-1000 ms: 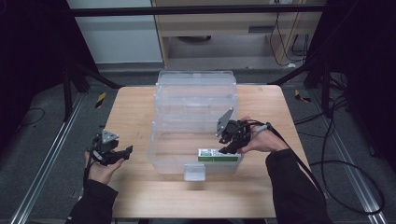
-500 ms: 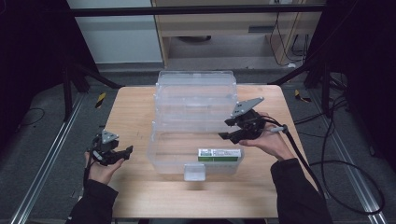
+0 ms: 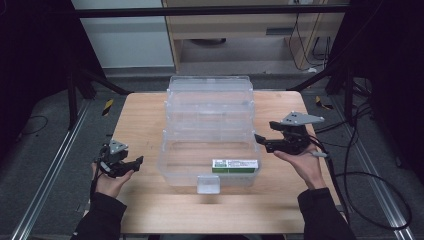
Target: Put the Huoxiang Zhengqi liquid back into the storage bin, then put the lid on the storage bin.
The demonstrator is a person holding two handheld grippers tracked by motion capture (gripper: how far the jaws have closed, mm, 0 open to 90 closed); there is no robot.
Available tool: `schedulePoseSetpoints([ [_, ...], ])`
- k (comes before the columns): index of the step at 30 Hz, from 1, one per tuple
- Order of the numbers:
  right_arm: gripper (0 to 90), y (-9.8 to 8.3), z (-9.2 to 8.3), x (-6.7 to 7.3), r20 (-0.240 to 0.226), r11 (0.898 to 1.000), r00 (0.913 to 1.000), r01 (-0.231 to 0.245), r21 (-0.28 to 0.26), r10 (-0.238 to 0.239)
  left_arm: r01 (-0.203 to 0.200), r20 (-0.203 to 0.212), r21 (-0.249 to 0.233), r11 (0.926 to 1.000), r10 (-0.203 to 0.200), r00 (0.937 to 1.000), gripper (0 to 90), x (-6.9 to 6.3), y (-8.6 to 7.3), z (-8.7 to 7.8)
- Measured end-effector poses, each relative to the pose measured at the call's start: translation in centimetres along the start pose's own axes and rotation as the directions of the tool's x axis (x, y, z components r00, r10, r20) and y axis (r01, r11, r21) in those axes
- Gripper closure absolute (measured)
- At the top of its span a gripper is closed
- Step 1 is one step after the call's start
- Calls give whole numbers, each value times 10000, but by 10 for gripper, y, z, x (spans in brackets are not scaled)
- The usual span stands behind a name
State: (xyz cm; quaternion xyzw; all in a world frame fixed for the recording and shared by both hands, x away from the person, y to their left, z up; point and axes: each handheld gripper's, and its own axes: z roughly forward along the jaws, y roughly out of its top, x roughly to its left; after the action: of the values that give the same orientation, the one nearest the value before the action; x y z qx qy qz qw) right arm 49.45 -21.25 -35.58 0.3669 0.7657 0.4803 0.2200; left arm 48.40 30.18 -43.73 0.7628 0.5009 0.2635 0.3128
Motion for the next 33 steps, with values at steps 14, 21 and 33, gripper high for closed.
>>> schedulePoseSetpoints([
  [14, 214, -49, -13, -23, 1232, 9942, 9866, -1072, -59, 1071, 0, 52, -138, 9999, 1, 10000, 369, -1, 1, -2],
  [21, 216, -51, -15, -27, 1280, 9942, 9860, -1068, -105, 1073, 24, 99, -476, 9989, -19, 9999, 371, 0, 6, -11],
  [33, 331, -21, -12, 6, -101, 9974, 9974, 719, 29, -719, -404, 358, -1028, 9939, 443, 9984, 376, -3, 24, -29],
])
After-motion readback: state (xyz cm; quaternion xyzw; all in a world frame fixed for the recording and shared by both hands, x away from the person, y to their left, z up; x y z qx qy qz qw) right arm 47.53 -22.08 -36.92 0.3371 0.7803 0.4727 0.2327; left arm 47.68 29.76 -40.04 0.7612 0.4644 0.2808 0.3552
